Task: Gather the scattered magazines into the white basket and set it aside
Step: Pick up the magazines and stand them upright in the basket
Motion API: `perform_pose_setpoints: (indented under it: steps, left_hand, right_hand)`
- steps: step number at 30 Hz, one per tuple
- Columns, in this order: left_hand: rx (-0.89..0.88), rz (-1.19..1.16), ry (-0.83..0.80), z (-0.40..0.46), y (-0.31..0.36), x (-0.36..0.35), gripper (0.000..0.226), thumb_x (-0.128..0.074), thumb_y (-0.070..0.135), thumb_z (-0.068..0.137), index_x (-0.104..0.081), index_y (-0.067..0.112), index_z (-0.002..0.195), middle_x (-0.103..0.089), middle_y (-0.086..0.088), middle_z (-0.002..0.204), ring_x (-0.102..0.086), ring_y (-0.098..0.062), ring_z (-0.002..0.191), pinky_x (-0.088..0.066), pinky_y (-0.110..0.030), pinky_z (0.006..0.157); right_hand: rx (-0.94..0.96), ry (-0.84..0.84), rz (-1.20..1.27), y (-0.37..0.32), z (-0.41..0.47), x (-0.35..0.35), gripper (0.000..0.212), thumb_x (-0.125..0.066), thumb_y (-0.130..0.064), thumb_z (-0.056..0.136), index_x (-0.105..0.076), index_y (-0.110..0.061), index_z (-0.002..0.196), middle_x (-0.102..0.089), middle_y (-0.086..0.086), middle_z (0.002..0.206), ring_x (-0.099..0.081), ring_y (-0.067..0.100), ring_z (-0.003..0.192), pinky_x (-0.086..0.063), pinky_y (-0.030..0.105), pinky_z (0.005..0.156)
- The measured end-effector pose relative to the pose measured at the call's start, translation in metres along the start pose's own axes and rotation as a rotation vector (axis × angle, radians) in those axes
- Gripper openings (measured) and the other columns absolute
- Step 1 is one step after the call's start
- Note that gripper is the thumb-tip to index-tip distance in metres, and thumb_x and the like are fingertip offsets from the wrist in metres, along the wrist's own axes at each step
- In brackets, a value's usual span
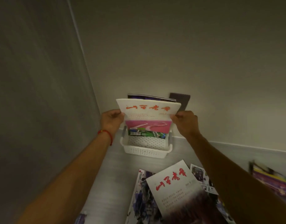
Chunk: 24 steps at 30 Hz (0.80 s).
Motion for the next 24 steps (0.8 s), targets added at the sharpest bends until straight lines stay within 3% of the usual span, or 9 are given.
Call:
perform_pose_setpoints:
  steps: [6, 9, 12, 14, 16, 18, 19, 22, 24]
  left_hand:
    - [0.160, -0.028, -0.006, 0.032, -0.052, -0.014, 0.022, -0.067, -0.003, 0.085, -0.073, 0.000, 0.105, -0.072, -0.023, 0.109, -0.064, -0.020, 0.089, -0.056, -0.040, 0.093]
    - [0.179, 0.065, -0.039, 0.039, -0.066, -0.020, 0.022, -0.064, -0.005, 0.084, -0.074, -0.002, 0.104, -0.073, -0.020, 0.107, -0.063, -0.020, 0.092, -0.054, -0.035, 0.091]
    - [0.123, 0.103, -0.097, 0.043, -0.069, -0.026, 0.021, -0.054, -0.011, 0.086, -0.069, 0.003, 0.090, -0.069, -0.015, 0.097, -0.060, -0.022, 0.094, -0.049, -0.033, 0.086]
    - [0.148, 0.018, -0.122, 0.041, -0.071, -0.030, 0.028, -0.052, -0.015, 0.088, -0.060, 0.009, 0.101, -0.062, -0.014, 0.101, -0.056, -0.024, 0.097, -0.051, -0.027, 0.082]
    - [0.195, -0.059, -0.165, 0.038, -0.074, -0.033, 0.046, -0.056, -0.014, 0.087, -0.052, 0.009, 0.127, -0.058, -0.012, 0.111, -0.055, -0.023, 0.103, -0.051, -0.020, 0.076]
    - [0.237, -0.084, -0.201, 0.036, -0.077, -0.038, 0.065, -0.060, -0.010, 0.087, -0.041, 0.013, 0.144, -0.055, -0.008, 0.122, -0.056, -0.022, 0.112, -0.050, -0.028, 0.082]
    - [0.254, -0.081, -0.192, 0.034, -0.077, -0.040, 0.068, -0.060, -0.008, 0.087, -0.038, 0.015, 0.146, -0.054, -0.006, 0.125, -0.056, -0.024, 0.115, -0.050, -0.032, 0.086]
    - [0.240, -0.008, -0.066, 0.016, -0.070, -0.045, 0.056, -0.056, -0.008, 0.089, -0.042, 0.011, 0.140, -0.054, -0.018, 0.132, -0.057, -0.033, 0.115, -0.051, -0.046, 0.098]
    - [0.092, 0.134, 0.019, -0.015, -0.061, -0.053, 0.046, -0.054, -0.008, 0.085, -0.049, 0.009, 0.127, -0.061, -0.023, 0.122, -0.062, -0.035, 0.105, -0.053, -0.048, 0.095]
  right_hand:
    - [-0.239, -0.003, 0.053, 0.028, 0.010, -0.041, 0.020, -0.067, -0.023, 0.086, -0.079, -0.007, 0.085, -0.077, 0.012, 0.084, -0.072, 0.030, 0.079, -0.049, 0.026, 0.071]
    - [-0.359, -0.064, 0.042, 0.037, 0.013, -0.057, 0.028, -0.066, -0.030, 0.087, -0.078, -0.006, 0.094, -0.076, 0.014, 0.093, -0.071, 0.034, 0.088, -0.055, 0.035, 0.080]
    - [-0.441, -0.047, 0.105, 0.041, 0.014, -0.066, 0.027, -0.067, -0.030, 0.086, -0.076, -0.007, 0.098, -0.076, 0.012, 0.098, -0.070, 0.032, 0.091, -0.057, 0.039, 0.084]
    - [-0.460, -0.053, 0.321, 0.042, 0.013, -0.072, 0.021, -0.067, -0.017, 0.083, -0.075, -0.009, 0.100, -0.076, 0.011, 0.100, -0.071, 0.029, 0.091, -0.060, 0.042, 0.084]
    - [-0.464, -0.074, 0.554, 0.041, 0.010, -0.076, 0.025, -0.068, -0.006, 0.082, -0.069, -0.011, 0.107, -0.073, 0.001, 0.103, -0.072, 0.023, 0.091, -0.063, 0.034, 0.070]
    - [-0.452, -0.056, 0.573, 0.043, 0.008, -0.072, 0.041, -0.070, -0.008, 0.083, -0.057, -0.025, 0.118, -0.059, -0.013, 0.106, -0.064, 0.006, 0.085, -0.054, 0.015, 0.055]
    - [-0.457, -0.036, 0.526, 0.046, 0.006, -0.068, 0.051, -0.071, -0.011, 0.083, -0.053, -0.027, 0.128, -0.053, -0.013, 0.111, -0.060, 0.005, 0.088, -0.054, 0.014, 0.059]
    - [-0.443, -0.006, 0.384, 0.069, -0.014, -0.047, 0.046, -0.068, -0.010, 0.081, -0.062, -0.026, 0.124, -0.060, -0.005, 0.128, -0.062, 0.018, 0.106, -0.058, 0.036, 0.087]
    - [-0.428, -0.025, 0.384, 0.095, -0.042, -0.032, 0.034, -0.066, -0.003, 0.080, -0.070, -0.024, 0.107, -0.068, 0.004, 0.121, -0.068, 0.026, 0.098, -0.059, 0.044, 0.087]
Point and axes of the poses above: each hand's wrist, its own z-axis towards the middle knuckle, its own x-axis out of the back of the hand, y = z × x, the point moved 4 cm from there along z, towards the middle knuckle
